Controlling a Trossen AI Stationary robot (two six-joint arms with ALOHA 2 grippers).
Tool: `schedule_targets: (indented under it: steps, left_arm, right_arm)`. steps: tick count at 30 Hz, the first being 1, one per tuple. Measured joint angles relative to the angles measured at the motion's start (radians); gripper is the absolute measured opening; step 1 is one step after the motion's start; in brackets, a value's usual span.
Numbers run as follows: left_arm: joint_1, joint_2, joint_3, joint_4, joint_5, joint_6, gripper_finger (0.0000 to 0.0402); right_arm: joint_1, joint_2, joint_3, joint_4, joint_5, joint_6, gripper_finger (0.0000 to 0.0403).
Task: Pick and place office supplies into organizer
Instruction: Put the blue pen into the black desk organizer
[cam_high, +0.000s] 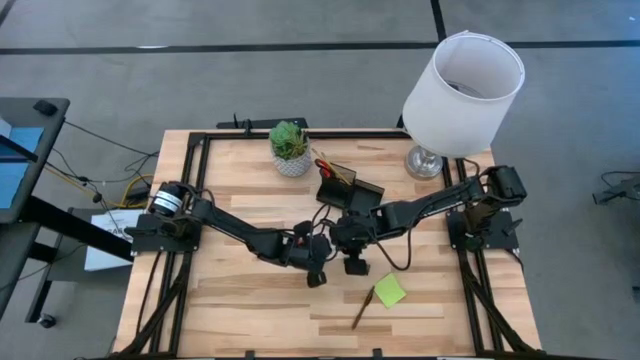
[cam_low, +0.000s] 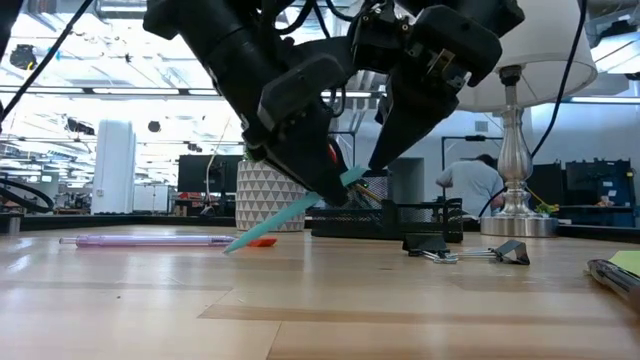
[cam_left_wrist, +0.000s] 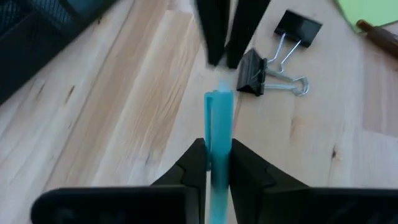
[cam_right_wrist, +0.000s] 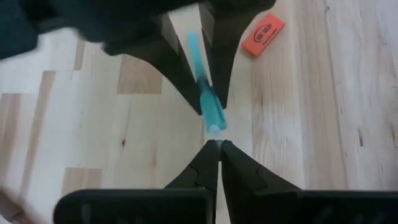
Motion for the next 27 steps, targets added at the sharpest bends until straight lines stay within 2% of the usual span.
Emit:
schedule_targets:
  steps: [4,9,11,14,17,19,22,25,27]
  left_arm:
    - [-0.004,-0.019,0.001,-0.043,-0.005,-0.048,0.0028]
    - [-0.008,-0.098,-0.001,-0.071,-0.030,-0.095,0.0028]
    - [-0.009,-0.161,0.007,-0.065,-0.102,-0.087,0.0028]
    - [0.011,-0.260,0.021,0.000,-0.278,-0.012,0.0028]
    - [0.080,-0.346,0.026,0.170,-0.386,0.129,0.0028]
    - [0.140,-0.378,0.026,0.308,-0.353,0.192,0.0028]
    - [0.238,-0.383,0.024,0.477,-0.212,0.236,0.0028]
    - [0.321,-0.359,0.025,0.586,-0.119,0.227,0.0028]
    - [0.361,-0.329,0.023,0.625,-0.105,0.224,0.0028]
  right_arm:
    - [0.018,-0.050,0.000,-0.023,-0.003,0.050,0.0024]
    - [0.060,-0.193,0.002,-0.095,-0.003,0.164,0.0044]
    - [0.087,-0.262,0.002,-0.095,-0.003,0.238,0.0045]
    - [0.135,-0.358,0.003,-0.061,-0.003,0.329,0.0044]
    - [0.186,-0.421,0.003,-0.023,0.024,0.358,0.0040]
    - [0.217,-0.448,0.003,0.000,0.080,0.311,0.0037]
    - [0.259,-0.477,0.002,0.008,0.165,0.196,0.0033]
    - [0.298,-0.509,0.002,0.008,0.270,0.105,0.0027]
    - [0.322,-0.528,0.002,0.011,0.340,0.055,0.0023]
